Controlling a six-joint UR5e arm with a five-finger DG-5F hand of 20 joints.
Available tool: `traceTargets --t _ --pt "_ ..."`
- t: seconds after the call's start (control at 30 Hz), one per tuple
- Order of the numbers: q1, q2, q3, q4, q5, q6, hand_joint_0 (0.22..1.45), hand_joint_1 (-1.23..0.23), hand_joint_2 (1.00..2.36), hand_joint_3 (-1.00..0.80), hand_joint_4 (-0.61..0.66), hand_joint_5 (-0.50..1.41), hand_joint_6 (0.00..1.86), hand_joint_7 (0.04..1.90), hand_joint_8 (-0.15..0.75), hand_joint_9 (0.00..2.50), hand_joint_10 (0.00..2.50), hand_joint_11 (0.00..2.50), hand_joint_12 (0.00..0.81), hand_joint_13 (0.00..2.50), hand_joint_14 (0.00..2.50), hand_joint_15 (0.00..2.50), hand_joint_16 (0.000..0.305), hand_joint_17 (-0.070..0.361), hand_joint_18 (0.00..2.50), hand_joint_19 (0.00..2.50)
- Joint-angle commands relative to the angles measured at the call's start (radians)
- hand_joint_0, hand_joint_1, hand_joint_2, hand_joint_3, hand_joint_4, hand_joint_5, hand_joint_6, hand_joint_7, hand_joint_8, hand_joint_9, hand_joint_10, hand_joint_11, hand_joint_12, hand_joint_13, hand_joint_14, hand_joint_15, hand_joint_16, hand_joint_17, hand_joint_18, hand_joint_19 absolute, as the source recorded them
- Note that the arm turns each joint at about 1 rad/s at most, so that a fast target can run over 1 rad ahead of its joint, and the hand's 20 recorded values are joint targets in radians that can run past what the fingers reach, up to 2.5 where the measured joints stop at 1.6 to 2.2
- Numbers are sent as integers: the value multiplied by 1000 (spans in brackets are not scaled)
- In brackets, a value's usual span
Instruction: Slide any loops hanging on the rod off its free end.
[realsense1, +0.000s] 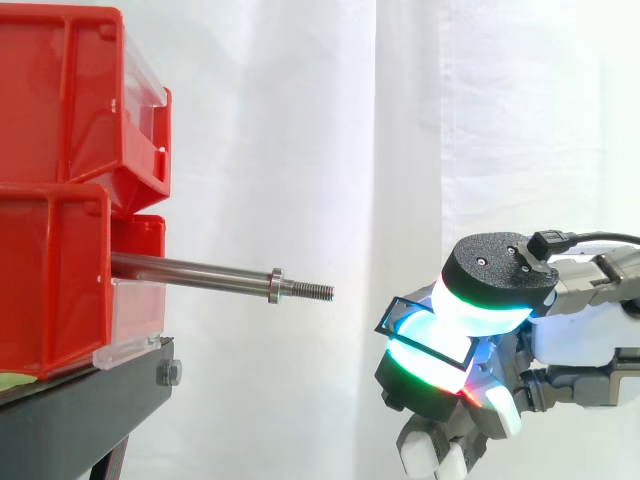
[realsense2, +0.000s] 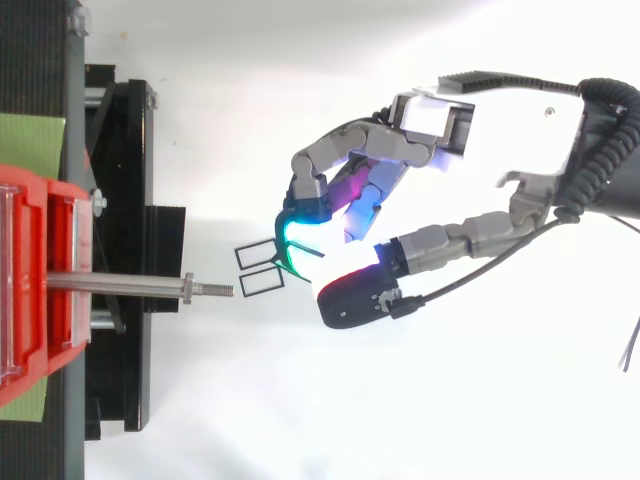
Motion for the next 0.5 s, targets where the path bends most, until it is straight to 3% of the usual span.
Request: traceTargets --t 0.0,0.47 --pt "0 -1 -1 0 0 0 589 -661 1007 -58 154 -113 881 1341 396 1045 12 537 414 801 8 271 66 148 659 372" --pt "0 -1 1 0 0 0 589 -663 1006 -58 158 -114 880 1344 401 1050 12 544 417 812 8 279 67 150 675 381"
